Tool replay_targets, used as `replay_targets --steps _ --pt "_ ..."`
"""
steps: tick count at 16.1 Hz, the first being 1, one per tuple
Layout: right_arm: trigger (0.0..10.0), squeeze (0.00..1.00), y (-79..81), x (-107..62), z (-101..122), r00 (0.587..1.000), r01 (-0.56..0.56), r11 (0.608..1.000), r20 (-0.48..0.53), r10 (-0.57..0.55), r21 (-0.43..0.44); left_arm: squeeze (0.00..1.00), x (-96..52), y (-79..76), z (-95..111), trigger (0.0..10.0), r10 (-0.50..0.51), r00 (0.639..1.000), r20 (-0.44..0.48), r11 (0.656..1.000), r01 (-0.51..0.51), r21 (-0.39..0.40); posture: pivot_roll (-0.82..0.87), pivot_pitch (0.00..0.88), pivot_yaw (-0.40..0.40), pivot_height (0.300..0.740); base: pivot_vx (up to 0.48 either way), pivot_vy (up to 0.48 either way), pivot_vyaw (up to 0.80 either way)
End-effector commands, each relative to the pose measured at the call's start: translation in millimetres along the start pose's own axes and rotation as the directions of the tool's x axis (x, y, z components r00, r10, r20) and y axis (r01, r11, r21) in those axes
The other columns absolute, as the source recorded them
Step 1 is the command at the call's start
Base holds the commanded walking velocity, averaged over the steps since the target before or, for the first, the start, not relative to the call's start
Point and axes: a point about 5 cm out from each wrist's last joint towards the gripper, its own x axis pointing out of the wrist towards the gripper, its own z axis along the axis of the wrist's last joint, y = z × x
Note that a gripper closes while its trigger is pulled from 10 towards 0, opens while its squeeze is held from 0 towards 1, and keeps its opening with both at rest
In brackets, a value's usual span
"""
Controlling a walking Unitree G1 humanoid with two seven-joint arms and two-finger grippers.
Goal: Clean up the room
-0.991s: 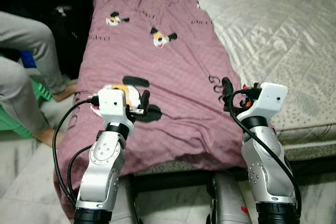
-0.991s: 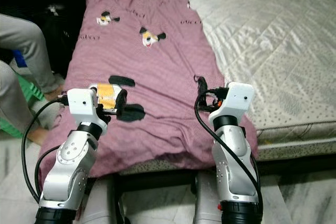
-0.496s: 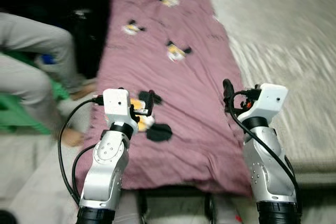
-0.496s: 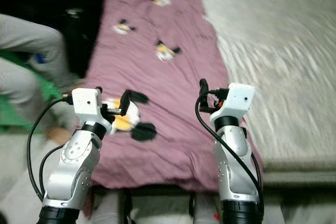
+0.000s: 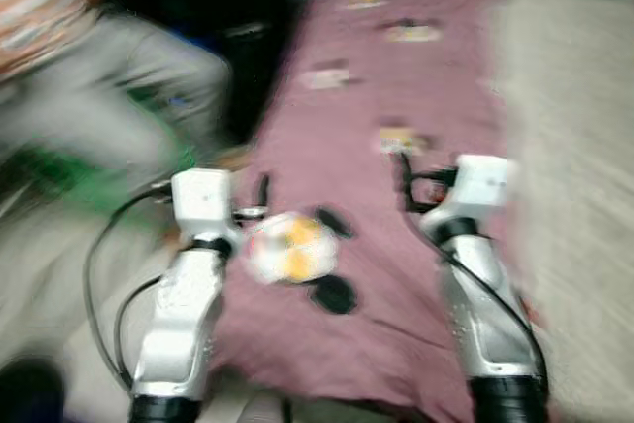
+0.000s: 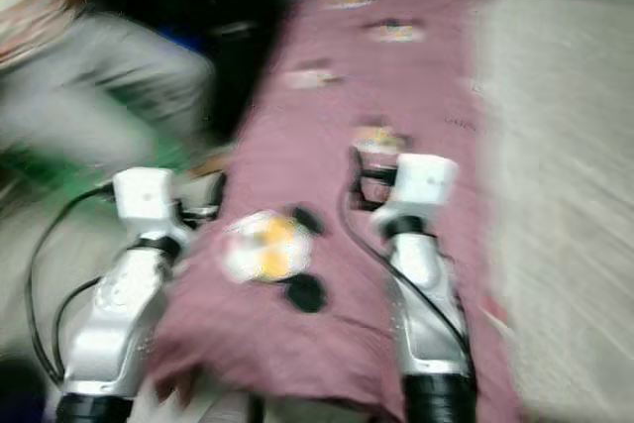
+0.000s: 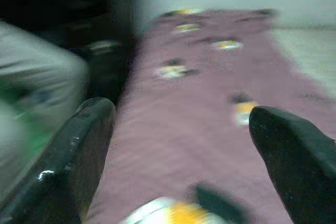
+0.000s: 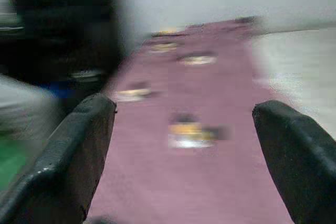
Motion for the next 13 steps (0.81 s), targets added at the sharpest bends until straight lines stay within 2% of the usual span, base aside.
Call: replay_targets --steps 1,4,6,8,10,13 --pt "10.0 0.00 -10.5 -4.7 -7.8 0.999 0.042 0.999 -0.028 -0.042 -0.003 0.00 -1.1 -8.2 1.7 10.0 -0.026 1.000 0.009 1.000 0.026 0.013 0.01 0.091 0.079 0.711 0.000 0.000 0.00" --pt "10.0 0.00 -10.5 -4.4 -10.5 0.999 0.036 0.999 -0.033 -0.037 -0.009 0.00 -1.2 -2.1 -1.7 10.0 0.032 0.999 -0.014 0.998 -0.031 0.045 0.01 0.088 0.076 0.711 0.000 0.000 0.00" --pt "10.0 0.00 -10.3 -3.7 -11.6 0.999 0.031 0.999 -0.034 -0.032 -0.015 0.00 -0.9 -2.4 -2.3 10.0 0.028 1.000 -0.012 0.999 -0.028 0.043 0.01 0.086 0.074 0.711 0.000 0.000 0.00" --pt "10.0 0.00 -9.5 -2.8 -11.9 0.999 0.022 1.000 -0.031 -0.023 -0.021 0.00 -1.0 -3.8 -2.7 10.0 0.017 1.000 -0.017 1.000 -0.017 0.026 0.01 0.081 0.072 0.735 0.000 0.000 0.00" --pt "10.0 0.00 -7.7 -2.5 -12.2 0.999 0.017 1.000 -0.031 -0.017 -0.016 0.00 -1.0 -3.8 -3.6 10.0 0.017 1.000 -0.025 1.000 -0.017 0.019 0.01 0.075 0.072 0.740 0.000 0.000 0.00" --pt "10.0 0.00 4.3 -2.1 -27.6 0.993 0.000 0.999 -0.120 0.005 0.046 0.00 -4.2 4.4 -8.3 10.0 0.084 0.996 -0.042 0.996 -0.083 0.027 0.01 0.069 0.074 0.740 0.000 0.000 0.00"
